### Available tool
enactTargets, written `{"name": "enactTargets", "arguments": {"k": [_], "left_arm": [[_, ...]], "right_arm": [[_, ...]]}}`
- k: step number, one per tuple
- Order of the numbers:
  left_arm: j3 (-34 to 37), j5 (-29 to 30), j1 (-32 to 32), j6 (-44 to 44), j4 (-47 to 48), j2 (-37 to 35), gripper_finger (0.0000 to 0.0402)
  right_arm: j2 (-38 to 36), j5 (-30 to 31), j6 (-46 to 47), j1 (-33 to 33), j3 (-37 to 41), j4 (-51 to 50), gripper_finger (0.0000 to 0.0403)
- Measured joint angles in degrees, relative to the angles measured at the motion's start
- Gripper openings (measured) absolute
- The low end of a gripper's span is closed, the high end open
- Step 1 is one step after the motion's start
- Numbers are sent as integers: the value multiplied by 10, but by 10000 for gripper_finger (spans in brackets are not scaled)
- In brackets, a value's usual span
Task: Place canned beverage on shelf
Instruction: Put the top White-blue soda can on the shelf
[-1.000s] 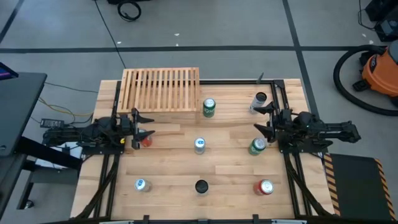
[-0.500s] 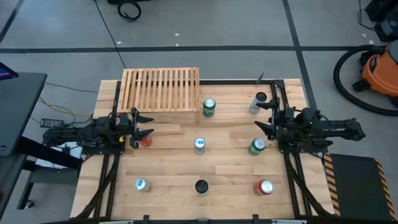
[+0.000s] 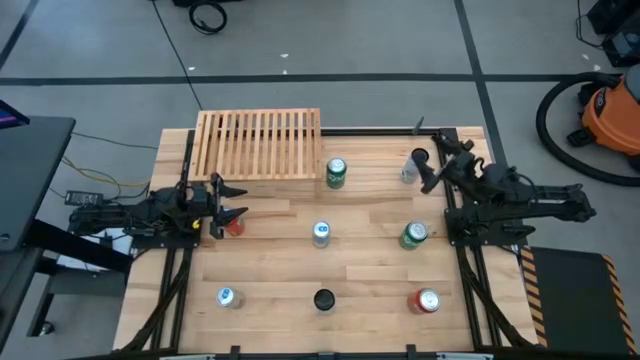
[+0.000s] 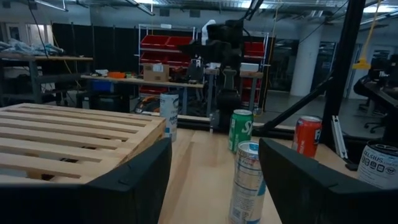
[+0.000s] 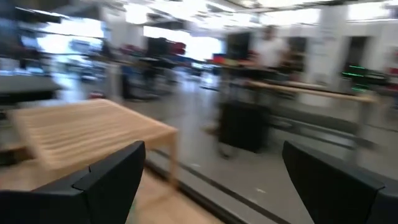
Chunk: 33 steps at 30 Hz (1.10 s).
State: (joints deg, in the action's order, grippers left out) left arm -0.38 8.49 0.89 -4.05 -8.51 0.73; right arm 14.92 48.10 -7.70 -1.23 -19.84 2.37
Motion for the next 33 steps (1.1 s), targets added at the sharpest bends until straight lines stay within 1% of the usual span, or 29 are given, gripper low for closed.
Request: {"name": "enactTargets", "arguments": {"k": [3, 6, 9, 13, 18, 21, 24, 27, 29, 31, 33], "left_arm": [[0, 0, 0, -27, 12, 0, 249], [0, 9, 0, -36, 19, 0, 249], [0, 20, 0, -52, 22, 0, 249], [0, 20, 0, -55, 21, 0, 249], [0, 20, 0, -54, 21, 0, 249], [0, 20, 0, -57, 21, 0, 249], [0, 20, 0, -58, 21, 0, 249], [0, 20, 0, -58, 13, 0, 249], [0, 20, 0, -58, 2, 0, 249], [0, 20, 0, -57, -15, 0, 249], [0, 20, 0, -50, -25, 0, 249]], "right_arm": [[2, 67, 15, 0, 0, -16, 390], [2, 88, 40, 0, 0, -47, 390], [2, 87, 70, 0, 0, -76, 390], [2, 69, 117, 0, 0, -121, 390], [2, 24, 191, 0, 0, -207, 390], [2, 22, 233, 0, 0, -254, 390], [2, 54, 266, 0, 0, -280, 390], [2, 100, 291, 0, 0, -281, 390], [2, 131, 324, 0, 0, -281, 390], [2, 146, 358, 0, 0, -280, 390], [2, 141, 363, -2, 0, -285, 390]]}}
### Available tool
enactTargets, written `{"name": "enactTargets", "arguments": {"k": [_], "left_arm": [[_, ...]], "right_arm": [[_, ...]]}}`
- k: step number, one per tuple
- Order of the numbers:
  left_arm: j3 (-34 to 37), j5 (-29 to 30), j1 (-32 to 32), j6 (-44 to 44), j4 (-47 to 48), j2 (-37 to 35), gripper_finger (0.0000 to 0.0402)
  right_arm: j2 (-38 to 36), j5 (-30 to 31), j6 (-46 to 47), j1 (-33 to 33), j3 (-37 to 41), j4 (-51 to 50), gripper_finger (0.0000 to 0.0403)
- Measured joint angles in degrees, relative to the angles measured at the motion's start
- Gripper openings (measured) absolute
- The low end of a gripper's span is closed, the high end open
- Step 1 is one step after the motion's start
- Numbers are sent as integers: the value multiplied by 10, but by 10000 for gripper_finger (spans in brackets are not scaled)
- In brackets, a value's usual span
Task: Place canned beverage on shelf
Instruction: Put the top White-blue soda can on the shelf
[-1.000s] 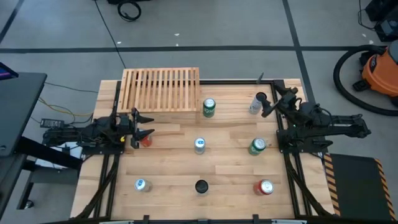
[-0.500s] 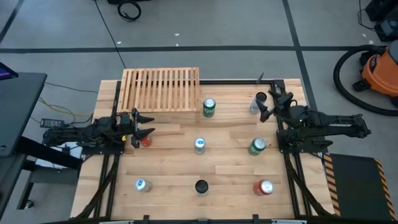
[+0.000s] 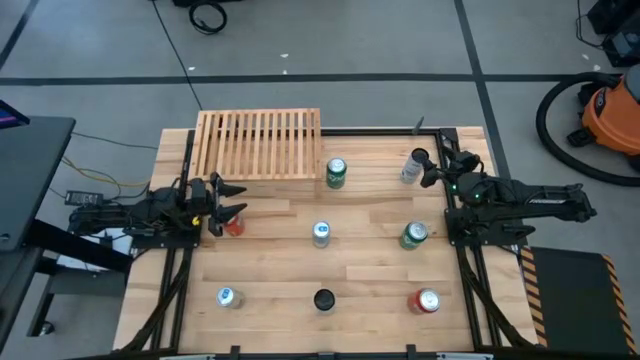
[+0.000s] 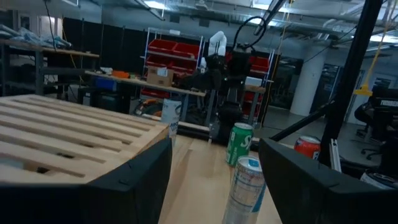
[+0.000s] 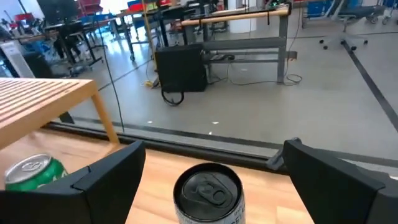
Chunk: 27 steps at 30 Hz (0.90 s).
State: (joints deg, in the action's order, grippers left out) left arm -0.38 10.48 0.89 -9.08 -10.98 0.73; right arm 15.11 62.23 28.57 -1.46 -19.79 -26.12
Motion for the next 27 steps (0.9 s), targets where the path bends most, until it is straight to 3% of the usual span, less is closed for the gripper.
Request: {"name": "enactTargets", "arguments": {"k": [6, 22, 27], "left_arm": [[0, 0, 0, 27, -15, 0, 249], [0, 0, 0, 40, -7, 0, 249], [0, 0, 0, 52, -8, 0, 249]], "right_arm": [[36, -47, -2, -13, 1, -29, 390], [187, -54, 0, -64, 1, 1, 390], [229, -89, 30, -93, 1, 13, 390]]}}
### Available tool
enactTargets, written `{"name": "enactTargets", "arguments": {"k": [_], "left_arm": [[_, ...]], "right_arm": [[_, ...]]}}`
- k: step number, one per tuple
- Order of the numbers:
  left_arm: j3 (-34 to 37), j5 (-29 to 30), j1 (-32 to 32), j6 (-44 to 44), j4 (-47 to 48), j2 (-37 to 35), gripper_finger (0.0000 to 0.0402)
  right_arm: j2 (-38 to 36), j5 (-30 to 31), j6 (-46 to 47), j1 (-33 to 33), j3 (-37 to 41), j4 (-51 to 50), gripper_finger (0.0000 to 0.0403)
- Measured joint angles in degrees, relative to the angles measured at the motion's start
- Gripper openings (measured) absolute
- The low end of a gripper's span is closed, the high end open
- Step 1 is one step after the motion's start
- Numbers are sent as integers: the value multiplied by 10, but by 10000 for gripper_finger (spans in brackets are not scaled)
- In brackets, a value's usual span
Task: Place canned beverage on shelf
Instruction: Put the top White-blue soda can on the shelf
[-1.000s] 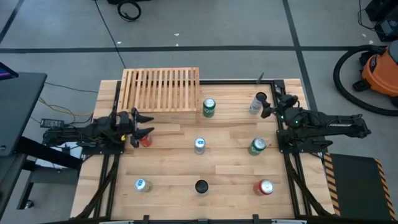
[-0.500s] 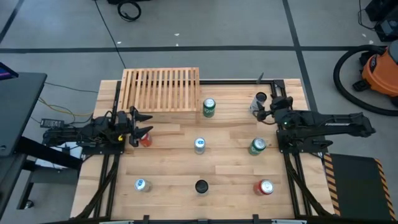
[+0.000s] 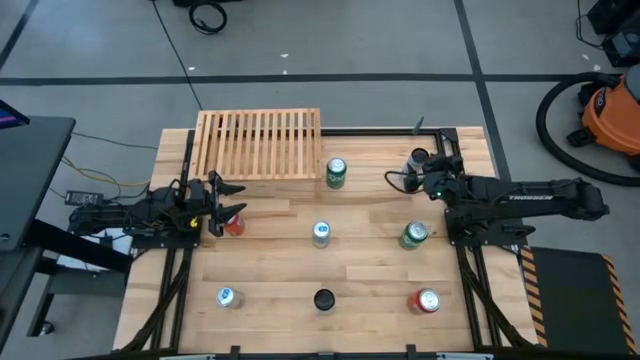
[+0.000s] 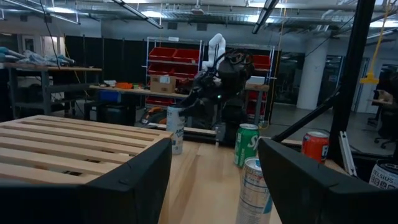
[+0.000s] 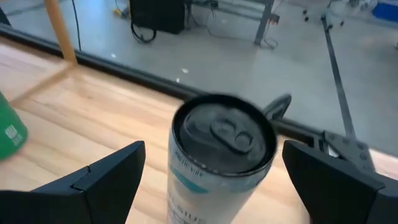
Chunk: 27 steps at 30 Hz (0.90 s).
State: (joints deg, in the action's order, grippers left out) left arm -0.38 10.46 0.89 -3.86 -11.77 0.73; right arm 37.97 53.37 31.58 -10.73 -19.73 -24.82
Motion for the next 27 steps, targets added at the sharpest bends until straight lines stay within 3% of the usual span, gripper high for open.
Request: {"name": "enactTargets", "arguments": {"k": [8, 19, 27], "left_arm": [[0, 0, 0, 0, 0, 0, 249], [0, 0, 0, 1, 0, 0, 249], [0, 0, 0, 1, 0, 0, 249]], "right_arm": [[57, -26, 5, -29, 0, 31, 379], [70, -85, -17, -67, 0, 65, 255], [71, -118, -49, -79, 0, 97, 254]]}}
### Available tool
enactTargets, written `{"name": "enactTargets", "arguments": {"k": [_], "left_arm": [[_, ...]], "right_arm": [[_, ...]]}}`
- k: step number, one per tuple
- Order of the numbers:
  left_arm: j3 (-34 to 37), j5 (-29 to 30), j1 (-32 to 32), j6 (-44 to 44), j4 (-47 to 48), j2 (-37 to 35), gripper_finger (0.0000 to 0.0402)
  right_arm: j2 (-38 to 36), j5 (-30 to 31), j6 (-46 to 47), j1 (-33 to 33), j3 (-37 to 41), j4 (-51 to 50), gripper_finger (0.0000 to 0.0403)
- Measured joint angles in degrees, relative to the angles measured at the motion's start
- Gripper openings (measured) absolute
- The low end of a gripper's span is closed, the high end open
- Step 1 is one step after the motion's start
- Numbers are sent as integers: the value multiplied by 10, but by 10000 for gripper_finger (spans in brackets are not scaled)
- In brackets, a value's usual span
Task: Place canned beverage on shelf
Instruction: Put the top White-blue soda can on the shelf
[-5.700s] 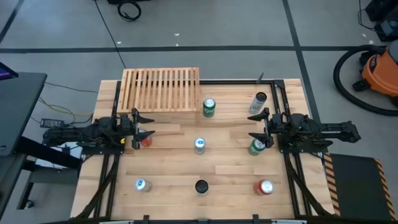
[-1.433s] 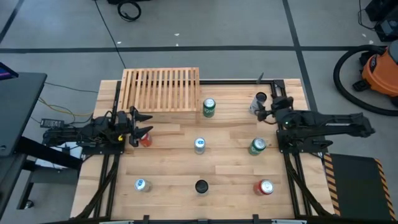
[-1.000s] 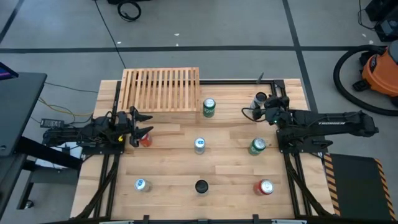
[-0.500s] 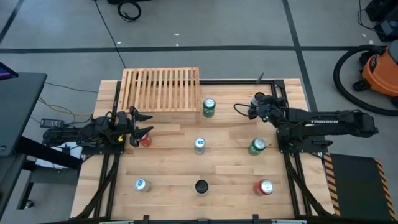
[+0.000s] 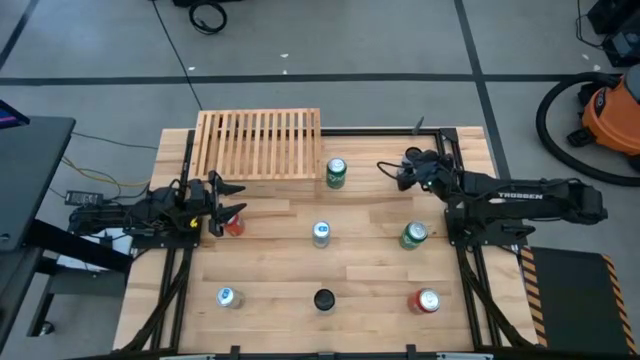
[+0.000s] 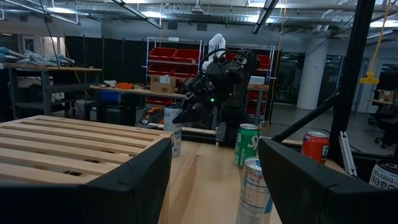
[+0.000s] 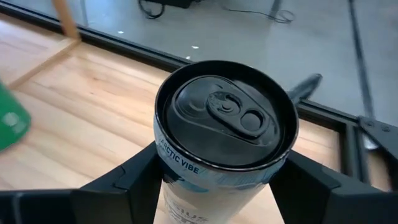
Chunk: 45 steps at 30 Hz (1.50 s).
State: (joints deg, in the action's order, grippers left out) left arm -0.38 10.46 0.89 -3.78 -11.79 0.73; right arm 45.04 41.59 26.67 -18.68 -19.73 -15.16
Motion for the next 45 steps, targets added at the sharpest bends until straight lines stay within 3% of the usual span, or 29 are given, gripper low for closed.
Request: {"name": "enactTargets", "arguments": {"k": [7, 15, 23, 29, 45], "left_arm": [[0, 0, 0, -2, 0, 0, 249], [0, 0, 0, -15, 0, 0, 249], [-9, 0, 0, -16, 25, 0, 249], [-54, 24, 1, -20, 97, 0, 249], [-177, 58, 29, -20, 240, 0, 249]], "right_arm": [[1, -31, -41, 0, -54, 8, 254], [49, -40, -133, 0, -178, 9, 254], [154, -68, -201, -20, -321, 6, 254], [244, -135, -225, -51, -422, 6, 254], [468, -224, -283, -63, -688, -33, 257]]}}
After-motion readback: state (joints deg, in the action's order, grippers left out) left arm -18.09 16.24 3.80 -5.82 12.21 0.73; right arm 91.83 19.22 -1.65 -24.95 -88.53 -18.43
